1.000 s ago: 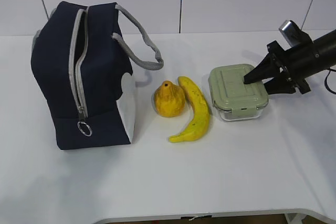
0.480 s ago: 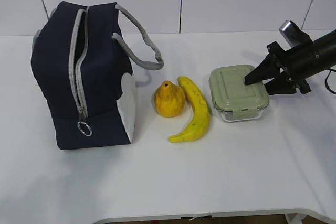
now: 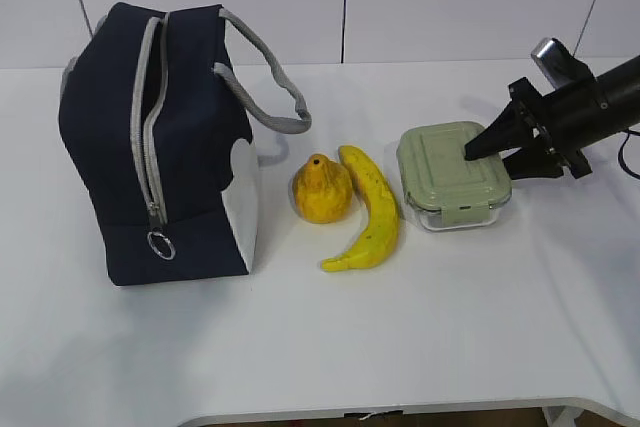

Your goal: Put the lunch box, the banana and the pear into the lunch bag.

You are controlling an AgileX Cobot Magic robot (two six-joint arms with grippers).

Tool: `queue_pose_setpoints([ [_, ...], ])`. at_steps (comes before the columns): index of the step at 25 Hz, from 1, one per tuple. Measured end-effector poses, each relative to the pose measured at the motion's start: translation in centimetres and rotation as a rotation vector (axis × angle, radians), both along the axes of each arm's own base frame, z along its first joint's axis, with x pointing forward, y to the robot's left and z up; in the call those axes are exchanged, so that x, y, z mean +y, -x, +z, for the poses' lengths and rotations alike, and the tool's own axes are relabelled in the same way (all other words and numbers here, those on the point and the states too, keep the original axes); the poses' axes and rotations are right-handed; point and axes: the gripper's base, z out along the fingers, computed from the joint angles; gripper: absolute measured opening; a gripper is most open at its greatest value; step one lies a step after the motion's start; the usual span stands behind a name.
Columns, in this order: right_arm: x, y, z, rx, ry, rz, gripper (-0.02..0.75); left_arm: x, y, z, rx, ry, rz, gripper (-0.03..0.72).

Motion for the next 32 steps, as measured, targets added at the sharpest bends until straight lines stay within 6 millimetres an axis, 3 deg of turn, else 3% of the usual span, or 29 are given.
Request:
queue_pose_setpoints([
  [5,0.1,0.1,1.0,-0.010,0.001,-0.009,0.394,0.0,0.0,0.0,0.000,0.000,0.000,0.239],
  [12,0.4,0.6,4.2,-0.069,0.008,-0.021,0.394,-0.2,-0.1,0.0,0.008,0.022,-0.014,0.239],
  [18,1.8,1.2,6.4,-0.090,0.004,-0.010,0.394,-0.4,-1.1,2.1,0.036,0.037,-0.024,0.239],
  [23,3.2,1.6,8.4,-0.130,-0.031,0.002,0.394,-1.1,-3.6,4.4,0.117,0.106,-0.059,0.239],
  [32,6.0,2.3,11.0,-0.184,-0.088,0.042,0.394,-2.0,-10.4,5.4,0.284,0.194,-0.077,0.239],
])
